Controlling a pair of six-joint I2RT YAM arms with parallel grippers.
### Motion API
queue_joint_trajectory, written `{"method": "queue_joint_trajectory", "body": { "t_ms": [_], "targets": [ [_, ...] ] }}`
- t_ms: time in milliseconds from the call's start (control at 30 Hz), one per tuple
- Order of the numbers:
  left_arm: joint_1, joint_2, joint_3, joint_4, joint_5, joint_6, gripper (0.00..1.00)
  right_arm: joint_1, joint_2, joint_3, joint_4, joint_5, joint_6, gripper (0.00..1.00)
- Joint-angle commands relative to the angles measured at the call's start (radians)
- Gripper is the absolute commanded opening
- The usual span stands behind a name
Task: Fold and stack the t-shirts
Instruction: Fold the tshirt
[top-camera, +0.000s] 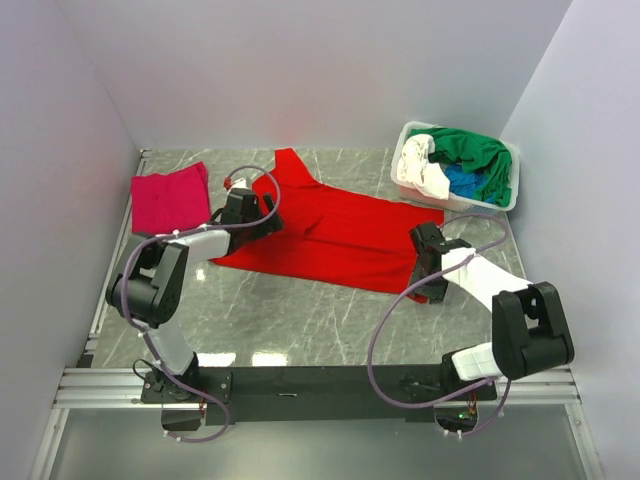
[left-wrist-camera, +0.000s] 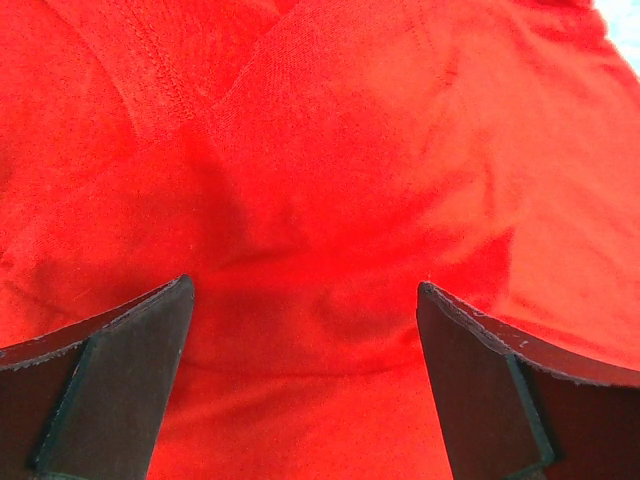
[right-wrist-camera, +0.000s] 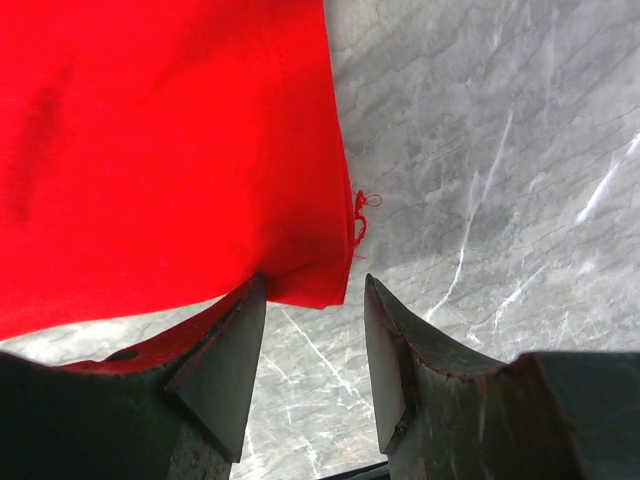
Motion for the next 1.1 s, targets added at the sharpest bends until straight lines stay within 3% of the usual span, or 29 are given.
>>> {"method": "queue_joint_trajectory", "body": {
  "t_ms": [0, 267, 400, 567, 600, 733, 1067],
  "targets": [
    [0.005, -0.108, 0.014, -0.021, 0.005, 0.022, 0.99, 0.006, 0.028, 0.019, -0.018, 0.033, 0.019, 0.51],
    [0.007, -0.220, -0.064, -0.053, -0.017, 0.009, 0.99, 0.006, 0.054, 0.024, -0.020, 0.030, 0.021, 0.51],
    [0.007, -0.220, -0.164, -0.028, -0.014, -0.026, 0.99, 0.008, 0.059, 0.025, -0.021, 0.027, 0.019, 0.46],
    [0.008, -0.156, -0.251, 0.016, 0.019, -0.063, 0.99, 0.008, 0.060, 0.025, -0.023, 0.024, 0.010, 0.28],
    [0.008, -0.145, -0.253, 0.021, 0.020, -0.063, 0.99, 0.008, 0.060, 0.027, -0.024, 0.024, 0.010, 0.20],
    [0.033, -0.125, -0.268, 0.027, 0.037, -0.061, 0.99, 0.008, 0.060, 0.031, -0.033, 0.027, 0.005, 0.01],
    [0.152, -0.154, -0.296, 0.016, 0.098, -0.046, 0.99, 0.026, 0.040, 0.159, -0.239, 0.113, -0.030, 0.00]
  ]
}}
